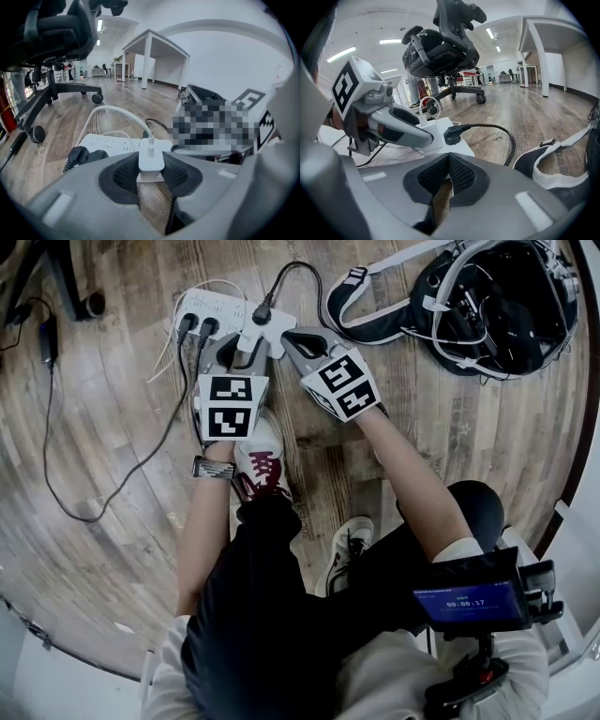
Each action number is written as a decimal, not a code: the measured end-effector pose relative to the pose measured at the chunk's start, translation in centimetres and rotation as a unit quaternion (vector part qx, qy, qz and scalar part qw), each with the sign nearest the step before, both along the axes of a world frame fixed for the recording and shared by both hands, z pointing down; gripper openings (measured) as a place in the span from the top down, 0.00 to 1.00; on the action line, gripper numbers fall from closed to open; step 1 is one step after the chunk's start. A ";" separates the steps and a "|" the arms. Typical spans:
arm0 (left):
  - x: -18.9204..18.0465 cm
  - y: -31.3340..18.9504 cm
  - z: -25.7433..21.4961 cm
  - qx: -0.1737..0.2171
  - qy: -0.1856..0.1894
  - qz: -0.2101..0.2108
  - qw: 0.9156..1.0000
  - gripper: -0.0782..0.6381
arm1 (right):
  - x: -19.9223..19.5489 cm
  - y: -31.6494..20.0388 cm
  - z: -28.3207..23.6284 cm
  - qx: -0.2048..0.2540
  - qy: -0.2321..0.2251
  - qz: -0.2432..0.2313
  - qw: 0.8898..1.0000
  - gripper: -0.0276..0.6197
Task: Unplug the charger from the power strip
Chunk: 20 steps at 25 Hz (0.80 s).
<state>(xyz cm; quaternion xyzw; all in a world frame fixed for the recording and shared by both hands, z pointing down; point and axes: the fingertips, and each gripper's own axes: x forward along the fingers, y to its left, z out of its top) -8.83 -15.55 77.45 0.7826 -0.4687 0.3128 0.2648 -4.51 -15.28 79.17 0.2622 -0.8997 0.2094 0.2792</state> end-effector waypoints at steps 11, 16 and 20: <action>-0.3 0.1 -0.2 -0.008 0.037 -0.016 0.999 0.69 | -0.1 0.0 -0.1 0.001 -0.002 0.000 1.000 0.96; -0.2 0.1 -0.3 0.008 -0.002 0.010 1.000 0.70 | -0.2 0.0 -0.1 0.003 0.001 0.001 1.000 0.96; 0.2 0.2 -0.4 0.018 -0.033 0.034 0.999 0.70 | -0.2 0.0 -0.1 0.005 0.003 0.001 1.000 0.96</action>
